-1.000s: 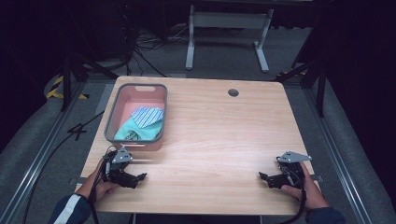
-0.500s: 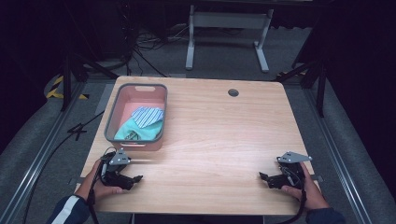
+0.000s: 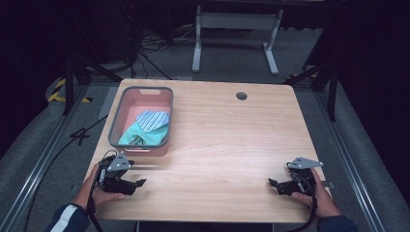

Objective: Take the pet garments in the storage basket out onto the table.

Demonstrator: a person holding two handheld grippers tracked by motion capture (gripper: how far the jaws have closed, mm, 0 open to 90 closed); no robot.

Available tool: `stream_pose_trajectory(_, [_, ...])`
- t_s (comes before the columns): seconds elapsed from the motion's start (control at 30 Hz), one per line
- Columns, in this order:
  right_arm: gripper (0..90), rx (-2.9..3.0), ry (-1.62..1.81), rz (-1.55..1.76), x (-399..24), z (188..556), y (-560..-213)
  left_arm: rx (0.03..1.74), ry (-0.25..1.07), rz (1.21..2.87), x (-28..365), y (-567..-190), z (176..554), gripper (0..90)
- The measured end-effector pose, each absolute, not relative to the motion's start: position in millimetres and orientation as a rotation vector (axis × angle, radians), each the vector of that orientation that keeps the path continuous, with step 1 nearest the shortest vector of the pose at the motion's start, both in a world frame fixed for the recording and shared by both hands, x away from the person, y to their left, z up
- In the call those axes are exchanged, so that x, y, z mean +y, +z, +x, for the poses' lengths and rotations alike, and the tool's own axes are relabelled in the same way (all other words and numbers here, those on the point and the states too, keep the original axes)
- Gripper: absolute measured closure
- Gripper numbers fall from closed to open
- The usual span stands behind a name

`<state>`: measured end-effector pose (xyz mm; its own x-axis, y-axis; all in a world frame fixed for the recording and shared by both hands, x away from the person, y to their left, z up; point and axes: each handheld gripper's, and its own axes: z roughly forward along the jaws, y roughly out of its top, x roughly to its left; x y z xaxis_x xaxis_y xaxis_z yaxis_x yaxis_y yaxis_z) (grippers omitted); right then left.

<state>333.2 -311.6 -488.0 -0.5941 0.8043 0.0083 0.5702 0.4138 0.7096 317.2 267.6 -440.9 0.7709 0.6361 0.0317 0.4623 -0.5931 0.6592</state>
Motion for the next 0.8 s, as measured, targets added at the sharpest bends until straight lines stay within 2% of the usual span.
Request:
stream_pose_trajectory(0.23, [0.6, 2.34, 0.98, 1.186, -311.6, 333.2, -488.0, 0.811, 0.41, 2.291, 269.9, -425.0, 315.9, 21.5])
stream_pose_trajectory(0.47, [0.6, 2.339, 0.979, 1.188, -311.7, 333.0, -488.0, 0.846, 0.489, 2.173, 281.8, -392.4, 316.5, 21.7])
stream_pose_trajectory(0.8, [0.6, 2.337, 0.978, 1.192, -312.0, 332.6, -488.0, 0.879, 0.56, 2.156, 284.3, -356.8, 349.6, 20.5])
